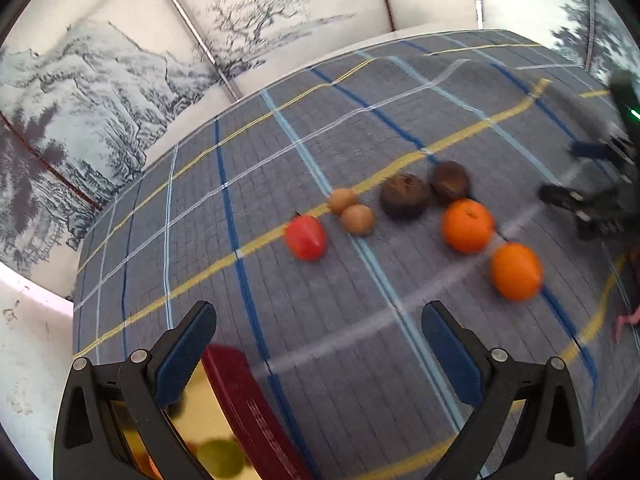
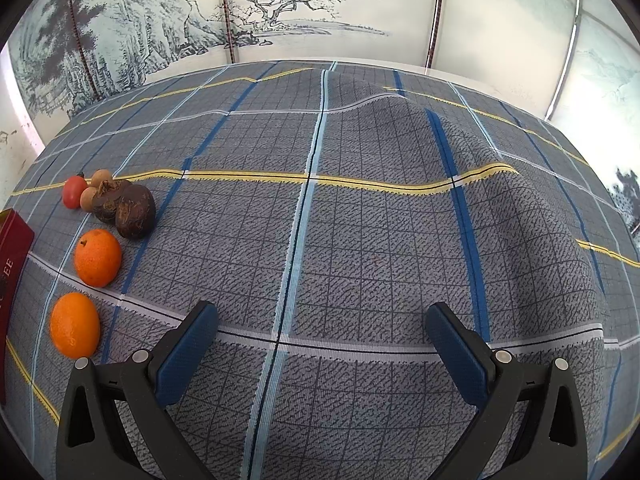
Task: Organize fruits
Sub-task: 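Move both tools back toward the remaining fruits on the cloth, then grasp the red tomato with the left tool while the right tool grasps a dark brown fruit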
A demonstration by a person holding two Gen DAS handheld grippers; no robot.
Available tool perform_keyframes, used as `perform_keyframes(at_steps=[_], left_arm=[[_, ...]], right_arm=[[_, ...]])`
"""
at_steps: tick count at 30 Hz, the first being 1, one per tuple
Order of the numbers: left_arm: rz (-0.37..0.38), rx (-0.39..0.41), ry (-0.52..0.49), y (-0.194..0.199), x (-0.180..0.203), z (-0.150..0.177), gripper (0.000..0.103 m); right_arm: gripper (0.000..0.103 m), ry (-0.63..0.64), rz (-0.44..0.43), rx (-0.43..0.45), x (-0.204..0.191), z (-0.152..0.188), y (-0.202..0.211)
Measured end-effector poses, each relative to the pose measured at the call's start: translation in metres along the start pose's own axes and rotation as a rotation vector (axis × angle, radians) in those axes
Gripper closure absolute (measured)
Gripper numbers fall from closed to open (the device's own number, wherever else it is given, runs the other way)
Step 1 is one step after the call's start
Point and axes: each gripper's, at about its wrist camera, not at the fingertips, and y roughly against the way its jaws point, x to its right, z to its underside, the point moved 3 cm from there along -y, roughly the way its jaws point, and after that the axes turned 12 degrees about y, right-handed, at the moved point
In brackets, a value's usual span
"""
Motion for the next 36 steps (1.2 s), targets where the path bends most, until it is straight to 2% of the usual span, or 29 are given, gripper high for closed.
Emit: perform_keyframes(at_steps=[3, 7, 8, 15, 16, 18, 19, 20, 24, 29, 36], left_arm=[[-0.011, -0.028, 0.021, -0.019, -0.011, -0.016, 0.014], [0.010, -0.084, 0.105, -0.043, -0.026, -0.028, 0.041], [0.013, -0.093, 0.120, -0.047, -0.027, -0.030, 0.045], [0.058, -0.120, 0.196, -0.068, -0.030, -0.039, 0.043], [0.053, -0.127, 0.197, -0.071, -0.030, -0.040, 0.046], [0.043, -0.164, 0.206, -0.081, -0.028, -0.039, 0.061], [0.066, -0.166, 0.227, -0.083, -0.029, -0.039, 0.071], [0.072, -0.162, 0.249, -0.083, -0.030, -0.040, 0.073], [0.053, -0.141, 0.339, -0.076, -0.036, -0.036, 0.074], [0.065, -0.040, 0.419, -0.030, -0.028, -0.018, 0.074], [0.112, 0.016, 0.420, 0.020, 0.009, 0.027, 0.074]], right_arm=[[0.000, 0.000, 0.000, 0.000, 0.000, 0.000, 0.000], [0.000, 0.000, 0.000, 0.000, 0.000, 0.000, 0.000], [0.000, 0.000, 0.000, 0.000, 0.000, 0.000, 0.000], [0.000, 0.000, -0.001, 0.001, 0.000, 0.000, 0.000], [0.000, 0.000, -0.001, 0.001, 0.000, 0.000, 0.000], [0.000, -0.001, 0.000, 0.001, 0.000, 0.000, 0.000], [0.000, -0.001, -0.001, 0.001, 0.000, 0.000, 0.000], [0.000, -0.001, 0.000, 0.001, 0.000, 0.000, 0.000], [0.000, -0.001, 0.000, 0.001, 0.000, 0.000, -0.001], [0.000, 0.000, 0.001, 0.000, -0.001, 0.000, 0.000], [0.000, 0.002, -0.002, 0.000, -0.001, 0.000, 0.000]])
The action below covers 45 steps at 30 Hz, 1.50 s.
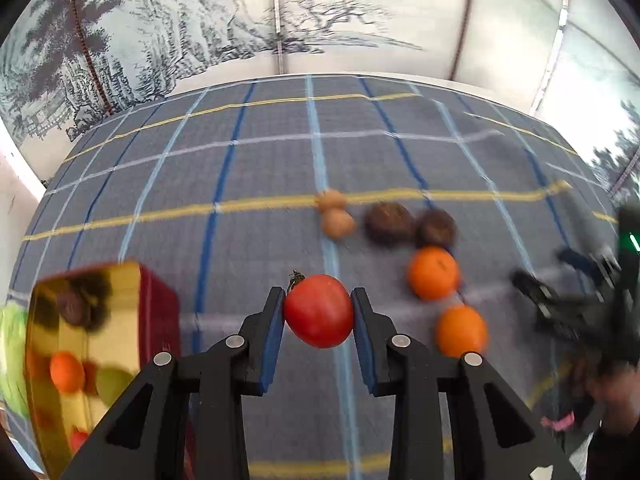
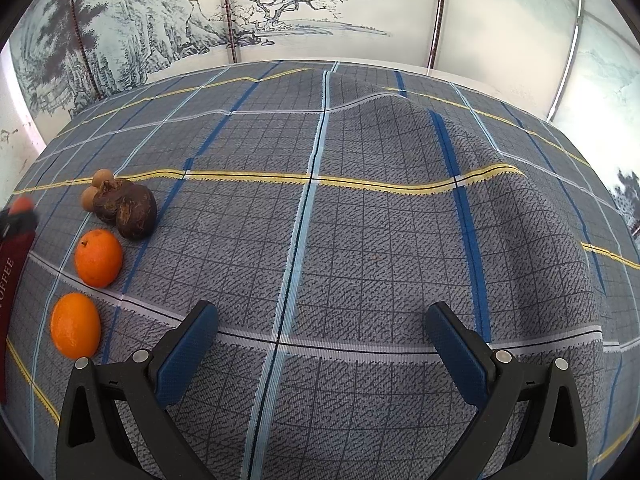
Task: Organize fruits
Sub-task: 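Grasp the red tomato with the left tool while the right tool grasps a dark brown fruit, then carry the tomato into the gold tin and open the left tool while the right tool holds the brown fruit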
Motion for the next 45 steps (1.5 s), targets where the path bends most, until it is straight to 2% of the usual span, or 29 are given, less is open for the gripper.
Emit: perform_keyframes(at_steps=[3, 4, 5, 7, 10, 12, 14, 19, 25, 26, 27, 28, 30, 38, 41, 45], left_arm=[[0.022, 0.013, -0.020, 0.016, 0.010, 0.024, 0.074], [0.028, 0.018, -0.023, 0.021, 0.012, 0.031, 0.074], [0.033, 0.022, -0.025, 0.026, 0.014, 0.037, 0.074], [0.033, 0.030, -0.033, 0.033, 0.015, 0.045, 0.073], [0.032, 0.038, -0.042, 0.041, 0.016, 0.054, 0.074], [0.039, 0.035, -0.034, 0.044, 0.015, 0.056, 0.073], [0.041, 0.034, -0.032, 0.046, 0.015, 0.057, 0.073], [0.029, 0.054, -0.035, 0.051, 0.013, 0.059, 0.073], [0.038, 0.049, -0.026, 0.050, 0.010, 0.059, 0.073], [0.036, 0.049, -0.027, 0.050, 0.010, 0.059, 0.073], [0.032, 0.049, -0.028, 0.050, 0.009, 0.059, 0.073], [0.032, 0.050, -0.025, 0.051, 0.009, 0.059, 0.073], [0.032, 0.054, -0.018, 0.053, 0.007, 0.059, 0.073], [0.032, 0.067, 0.003, 0.063, 0.000, 0.061, 0.073], [0.031, 0.073, 0.003, 0.067, 0.000, 0.063, 0.073], [0.024, 0.085, 0.005, 0.074, -0.002, 0.066, 0.073]], right_arm=[[0.000, 0.006, -0.017, 0.003, -0.002, -0.001, 0.002], [0.000, 0.010, -0.052, 0.021, -0.003, -0.002, 0.005], [0.002, 0.015, -0.129, 0.057, -0.005, -0.002, 0.010], [0.004, 0.024, -0.189, 0.103, -0.010, -0.006, 0.018], [0.015, 0.073, -0.224, 0.134, -0.024, -0.020, 0.025], [0.038, 0.068, -0.280, 0.138, -0.032, -0.033, 0.023], [0.053, 0.059, -0.341, 0.118, -0.043, -0.048, 0.014], [0.054, 0.042, -0.435, 0.060, -0.063, -0.070, -0.011], [0.054, 0.047, -0.453, 0.016, -0.077, -0.084, -0.029], [0.056, 0.074, -0.433, 0.010, -0.081, -0.085, -0.032], [0.066, 0.095, -0.414, 0.017, -0.083, -0.085, -0.031], [0.069, 0.120, -0.395, 0.016, -0.086, -0.085, -0.032], [0.069, 0.125, -0.398, 0.020, -0.083, -0.083, -0.031], [0.070, 0.069, -0.231, 0.092, -0.021, -0.045, -0.013], [0.070, 0.037, -0.192, 0.095, -0.002, -0.034, -0.008], [0.071, 0.039, -0.171, 0.100, 0.004, -0.025, -0.006]])
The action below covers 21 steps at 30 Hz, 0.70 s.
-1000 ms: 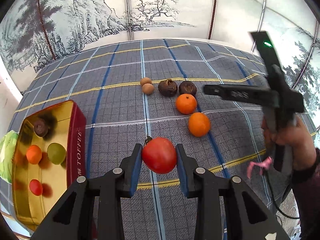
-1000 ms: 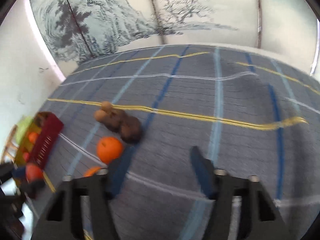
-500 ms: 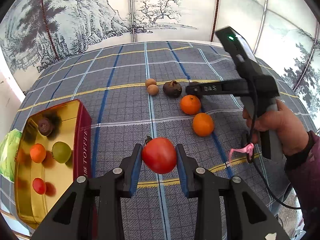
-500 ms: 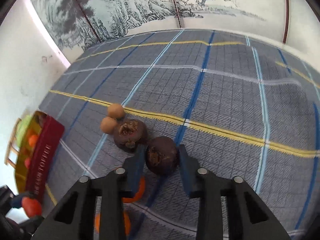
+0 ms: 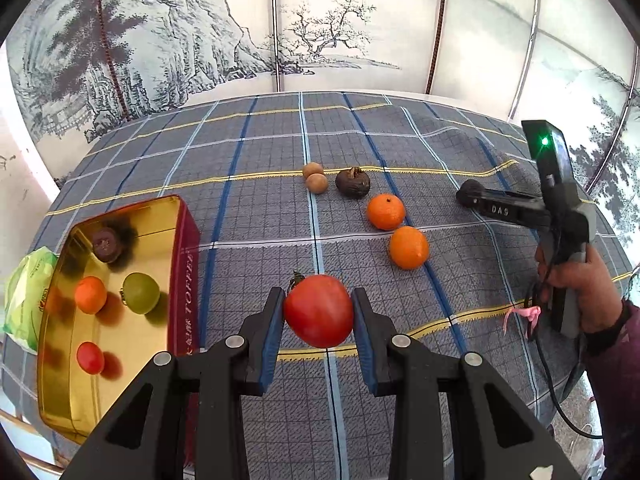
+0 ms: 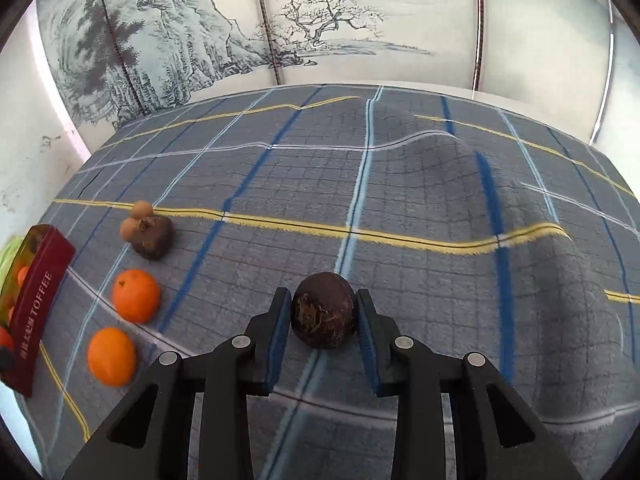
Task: Organize fruits
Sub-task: 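Carry the tomato into the gold tin and open the left tool while the right tool holds the brown fruit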
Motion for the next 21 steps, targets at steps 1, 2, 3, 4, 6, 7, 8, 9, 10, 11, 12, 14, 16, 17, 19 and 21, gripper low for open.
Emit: perform_keyframes(at_steps=[1, 2, 3, 4, 6, 7, 8, 9, 10, 11, 12, 14, 16, 17, 19, 21], left_arm=[[-0.004, 0.003, 0.001, 0.002, -0.001, 0.000, 0.073], [-0.007, 0.005, 0.002, 0.003, -0.002, 0.000, 0.073], [-0.011, 0.008, 0.005, 0.005, -0.003, 0.000, 0.073], [-0.014, 0.015, 0.008, 0.007, -0.005, 0.000, 0.073], [-0.023, 0.032, 0.013, 0.013, -0.009, 0.000, 0.073], [-0.029, 0.042, 0.015, 0.016, -0.012, 0.000, 0.073], [-0.032, 0.047, 0.018, 0.018, -0.013, 0.000, 0.073], [-0.034, 0.052, 0.021, 0.020, -0.015, -0.001, 0.073], [-0.035, 0.056, 0.026, 0.022, -0.017, -0.001, 0.073], [-0.036, 0.058, 0.030, 0.023, -0.019, 0.000, 0.073], [-0.037, 0.060, 0.034, 0.025, -0.022, 0.000, 0.073], [-0.040, 0.064, 0.038, 0.026, -0.026, 0.001, 0.073], [-0.042, 0.066, 0.044, 0.028, -0.032, 0.003, 0.074], [-0.041, 0.066, 0.049, 0.029, -0.034, 0.003, 0.074], [-0.001, 0.050, 0.061, 0.031, -0.041, 0.008, 0.075], [0.068, 0.025, 0.023, 0.036, -0.040, 0.023, 0.071]], right_arm=[[0.071, 0.007, 0.007, 0.007, -0.001, 0.000, 0.001], [0.071, 0.009, 0.011, 0.006, -0.002, 0.000, 0.001], [0.071, 0.010, 0.013, 0.005, -0.002, 0.000, 0.001], [0.071, 0.010, 0.013, 0.006, -0.002, 0.000, 0.001], [0.071, 0.008, 0.011, 0.005, -0.002, 0.000, 0.001], [0.071, 0.008, 0.012, 0.005, -0.003, -0.001, 0.001], [0.071, 0.011, 0.014, 0.004, -0.003, 0.000, 0.000], [0.071, 0.016, 0.020, 0.003, -0.004, -0.001, 0.000], [0.071, 0.023, 0.029, -0.001, -0.005, -0.001, -0.001], [0.071, 0.028, 0.035, -0.003, -0.005, -0.001, -0.001], [0.071, 0.032, 0.040, -0.004, -0.006, 0.000, -0.001], [0.071, 0.033, 0.042, -0.004, -0.005, 0.001, -0.001], [0.071, 0.030, 0.041, -0.005, -0.005, 0.002, -0.001], [0.071, 0.030, 0.042, -0.005, -0.005, 0.002, 0.000], [0.071, 0.031, 0.045, -0.006, -0.005, 0.002, -0.001], [0.071, 0.030, 0.048, -0.007, -0.004, 0.002, 0.000]])
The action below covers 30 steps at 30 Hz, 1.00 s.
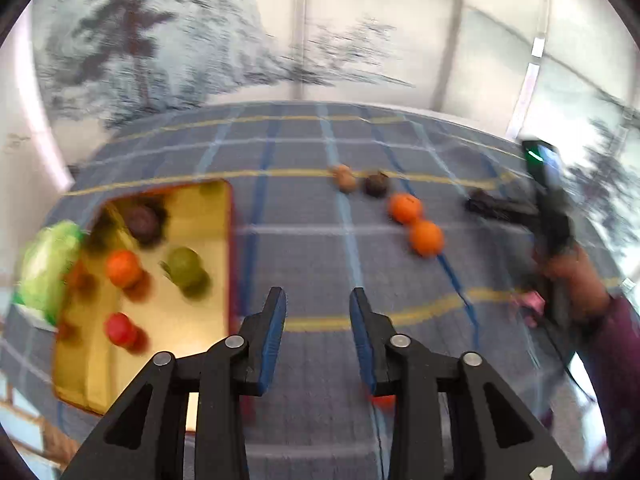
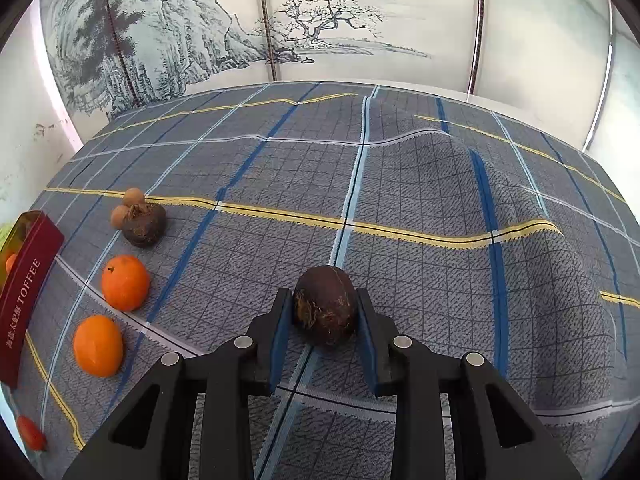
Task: Organize fruits
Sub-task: 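Carry the tomato into the gold tin and open the left tool while the right tool holds the brown fruit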
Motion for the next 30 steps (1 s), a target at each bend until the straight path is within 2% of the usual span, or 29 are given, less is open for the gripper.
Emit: perform_keyframes(at_steps=[2, 3, 4, 5, 7, 10, 12, 13, 14, 18, 20, 22, 24, 25, 26, 27, 30], left_arm=[[0.039, 0.010, -0.064, 0.009, 0.004, 0.024, 0.059], [0.077, 0.011, -0.111, 0.014, 0.008, 0.038, 0.057], [0.096, 0.024, -0.175, 0.021, 0.013, 0.054, 0.049], [0.063, 0.046, -0.232, 0.023, 0.017, 0.067, 0.042], [-0.028, 0.047, -0.300, 0.019, 0.022, 0.083, 0.040], [-0.008, 0.047, -0.283, 0.015, 0.029, 0.079, 0.040], [0.022, 0.069, -0.221, 0.014, 0.030, 0.065, 0.037], [0.044, 0.062, -0.186, 0.011, 0.031, 0.058, 0.031], [0.070, 0.044, -0.159, 0.005, 0.032, 0.052, 0.031], [0.075, -0.007, -0.195, -0.024, 0.044, 0.047, 0.031], [0.062, -0.036, -0.209, -0.040, 0.047, 0.050, 0.035], [0.088, -0.061, -0.207, -0.051, 0.050, 0.052, 0.040], [0.095, -0.082, -0.199, -0.062, 0.050, 0.053, 0.049], [0.099, -0.071, -0.193, -0.066, 0.049, 0.053, 0.056], [0.110, -0.058, -0.190, -0.066, 0.049, 0.053, 0.069], [0.111, -0.043, -0.183, -0.065, 0.047, 0.053, 0.074], [0.142, -0.044, -0.122, -0.064, 0.041, 0.050, 0.074]], right_arm=[[0.071, -0.004, 0.000, 0.000, 0.001, 0.000, 0.000], [0.071, -0.011, -0.001, 0.001, 0.002, 0.001, 0.000], [0.071, -0.018, -0.006, 0.003, 0.004, 0.001, 0.000], [0.071, -0.023, -0.010, 0.004, 0.005, 0.001, 0.001], [0.071, -0.030, -0.019, 0.007, 0.006, 0.001, 0.001], [0.071, -0.021, -0.008, 0.003, 0.006, 0.001, 0.001], [0.071, -0.025, -0.013, 0.005, 0.006, 0.001, 0.001], [0.071, -0.030, -0.018, 0.007, 0.007, 0.001, 0.001], [0.071, -0.037, -0.026, 0.010, 0.008, 0.000, 0.001], [0.071, -0.052, -0.043, 0.015, 0.009, 0.000, 0.001], [0.071, -0.057, -0.049, 0.018, 0.009, 0.000, 0.001], [0.071, -0.063, -0.055, 0.020, 0.010, 0.000, 0.001], [0.071, -0.071, -0.064, 0.023, 0.011, 0.000, 0.001], [0.071, -0.076, -0.069, 0.024, 0.012, 0.000, 0.001], [0.071, -0.078, -0.072, 0.025, 0.012, 0.001, 0.001], [0.071, -0.079, -0.073, 0.026, 0.012, 0.000, 0.001], [0.071, -0.078, -0.071, 0.025, 0.012, 0.001, 0.001]])
